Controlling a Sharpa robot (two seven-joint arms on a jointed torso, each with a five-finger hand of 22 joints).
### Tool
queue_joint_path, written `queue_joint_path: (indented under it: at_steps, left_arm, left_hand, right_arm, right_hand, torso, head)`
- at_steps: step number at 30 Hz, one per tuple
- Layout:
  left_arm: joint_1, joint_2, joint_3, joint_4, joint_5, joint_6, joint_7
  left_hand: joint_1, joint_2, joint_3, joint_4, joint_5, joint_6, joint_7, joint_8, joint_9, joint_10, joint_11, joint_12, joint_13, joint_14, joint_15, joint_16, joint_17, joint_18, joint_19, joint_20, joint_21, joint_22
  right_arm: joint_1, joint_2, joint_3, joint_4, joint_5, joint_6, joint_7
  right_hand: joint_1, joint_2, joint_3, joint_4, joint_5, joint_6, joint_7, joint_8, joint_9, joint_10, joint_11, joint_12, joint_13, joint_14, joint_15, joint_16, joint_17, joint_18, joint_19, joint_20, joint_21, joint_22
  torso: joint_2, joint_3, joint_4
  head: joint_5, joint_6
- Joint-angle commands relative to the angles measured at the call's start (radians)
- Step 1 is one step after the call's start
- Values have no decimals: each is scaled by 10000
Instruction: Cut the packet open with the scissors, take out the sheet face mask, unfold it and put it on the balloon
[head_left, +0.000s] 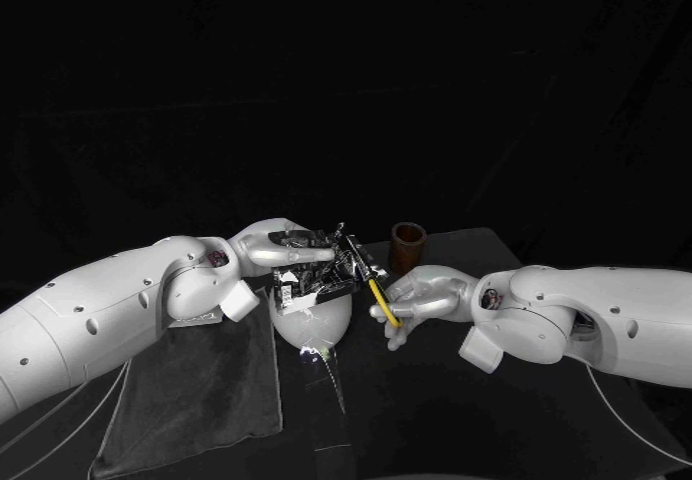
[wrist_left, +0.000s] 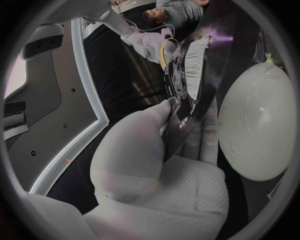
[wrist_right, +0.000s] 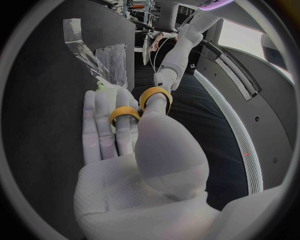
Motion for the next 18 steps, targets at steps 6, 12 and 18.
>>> queue_joint_path:
  at_steps: [6, 12, 18]
  left_arm:
    - [-1, 32, 0, 79, -166, 42, 246]
    - [-1, 33, 0, 133, -686, -227, 457]
    - [-2, 14, 0, 201, -1196, -378, 627]
  left_hand:
    - [-14, 91, 194, -238, 35, 42, -11, 50, 142, 41, -23, 58, 15, 0, -60, 50, 7, 78, -42, -58, 54, 15]
    - [-16, 93, 193, -247, 35, 41, -13, 52, 148, 40, -24, 60, 18, -4, -61, 52, 12, 76, -51, -60, 64, 23]
    - [-12, 88, 191, -260, 35, 43, -14, 55, 153, 39, -27, 61, 19, -6, -64, 54, 15, 76, -57, -63, 72, 29]
  right_arm:
    - [14, -23, 21, 51, 167, 379, 333]
    - [15, -51, 21, 89, 246, 317, 416]
    - [15, -77, 21, 57, 301, 323, 435]
  right_hand:
    - [-203, -206, -274, -34, -29, -1654, 1146, -1893, -1020, -2419, 1171, -1311, -325, -1466, 757, -1619, -725, -119, -1074, 655, -615, -272]
    - [-213, -295, -219, -18, -36, -2201, 1334, -2629, -1708, -2649, 1330, -1847, -915, -1873, 962, -2262, -1164, -74, -1291, 866, -788, -371]
    - [-173, -241, -236, -34, -37, -1516, 1305, -2559, -2023, -2250, 1295, -1922, -1231, -1669, 929, -2395, -1357, 37, -1263, 947, -798, -392]
  torso:
    - [3, -1, -5]
    - [-2, -3, 4]
    - [-2, 0, 5]
  head:
    - [1, 1]
    - [6, 11]
    - [4, 14]
